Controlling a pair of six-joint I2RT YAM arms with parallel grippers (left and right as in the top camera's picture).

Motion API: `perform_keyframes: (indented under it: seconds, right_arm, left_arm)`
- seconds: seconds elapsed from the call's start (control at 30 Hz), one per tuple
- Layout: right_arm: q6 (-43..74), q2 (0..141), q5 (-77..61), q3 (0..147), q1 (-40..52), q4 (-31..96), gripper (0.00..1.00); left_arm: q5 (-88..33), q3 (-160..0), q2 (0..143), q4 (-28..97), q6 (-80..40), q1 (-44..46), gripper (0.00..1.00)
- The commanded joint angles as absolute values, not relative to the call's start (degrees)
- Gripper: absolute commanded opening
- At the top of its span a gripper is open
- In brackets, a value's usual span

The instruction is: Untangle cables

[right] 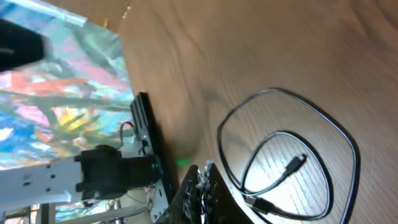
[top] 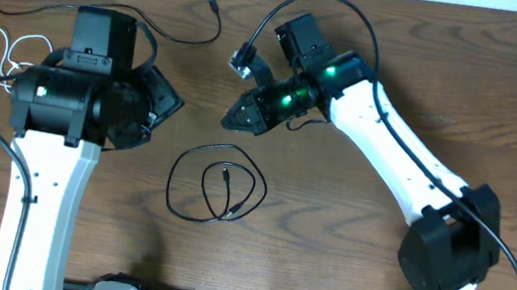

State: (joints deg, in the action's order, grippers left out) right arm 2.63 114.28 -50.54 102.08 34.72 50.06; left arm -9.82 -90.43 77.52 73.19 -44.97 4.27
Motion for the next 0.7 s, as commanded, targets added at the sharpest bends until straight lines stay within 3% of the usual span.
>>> perform_keyframes:
  seconds: [0.0,0.1,0.17,0.2,0.27,0.3,0.67]
  right_arm:
    - [2.0,113.5,-43.2,102.7,34.5,52.1,0.01]
    - [4.6,113.6,-31.0,102.1,34.7,55.2,0.01]
    - [7.7,113.6,-23.5,101.7,34.8,56.6,0.13]
    - [9.6,113.6,-20.1,101.5,34.9,57.1,0.31]
    - [14.2,113.6,-13.0,101.5,34.7,58.1,0.81]
    - [16.5,113.6,-9.5,101.5,34.3,58.3,0.99]
    - [18.4,113.6,-4.4,101.5,25.6,62.4,0.99]
  left_arm:
    - [-14.4,-89.8,79.0,73.3,-44.2,4.0,0.61]
    - [-14.0,-89.8,79.9,73.2,-44.2,4.0,0.61]
    - [-12.1,-89.8,80.8,73.2,-44.2,4.0,0.61]
    - [-10.3,-89.8,81.5,73.2,-44.2,4.0,0.61]
    - [-8.2,-89.8,83.2,73.3,-43.8,4.1,0.61]
    - [-8.5,-89.8,84.2,73.2,-42.2,4.1,0.61]
    - [-8.3,-89.8,99.3,72.1,-16.5,9.7,0.61]
